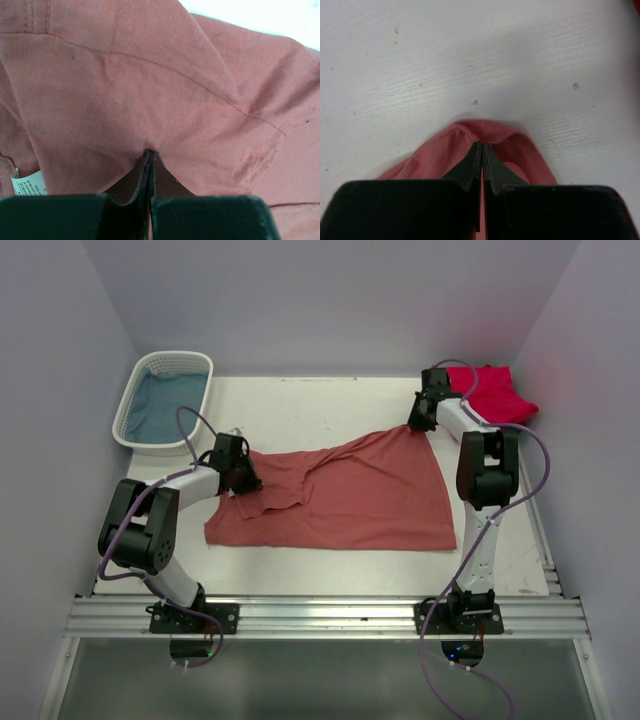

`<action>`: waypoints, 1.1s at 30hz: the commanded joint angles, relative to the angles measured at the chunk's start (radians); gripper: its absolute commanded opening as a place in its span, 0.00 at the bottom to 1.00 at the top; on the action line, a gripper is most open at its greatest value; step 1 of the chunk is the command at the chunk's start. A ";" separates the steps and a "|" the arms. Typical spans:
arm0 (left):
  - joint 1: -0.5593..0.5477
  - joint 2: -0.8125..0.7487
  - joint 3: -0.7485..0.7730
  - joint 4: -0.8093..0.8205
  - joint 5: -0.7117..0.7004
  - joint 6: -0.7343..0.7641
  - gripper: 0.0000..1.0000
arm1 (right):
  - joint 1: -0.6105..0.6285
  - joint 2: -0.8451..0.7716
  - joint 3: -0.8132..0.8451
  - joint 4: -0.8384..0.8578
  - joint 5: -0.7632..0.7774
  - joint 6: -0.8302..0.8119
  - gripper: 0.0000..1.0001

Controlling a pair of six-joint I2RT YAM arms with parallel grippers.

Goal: Fold and stack the t-shirts
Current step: Fold the tshirt

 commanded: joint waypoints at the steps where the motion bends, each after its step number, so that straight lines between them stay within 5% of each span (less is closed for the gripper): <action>1: 0.010 -0.026 -0.005 0.005 -0.006 0.025 0.00 | -0.001 -0.031 -0.021 0.032 0.017 0.003 0.00; 21: 0.127 -0.051 0.086 -0.035 0.020 0.034 0.00 | -0.001 -0.339 -0.202 0.087 0.100 -0.007 0.00; 33: 0.139 -0.066 0.063 -0.032 0.072 0.036 0.00 | -0.001 -0.561 -0.513 0.081 0.166 -0.001 0.00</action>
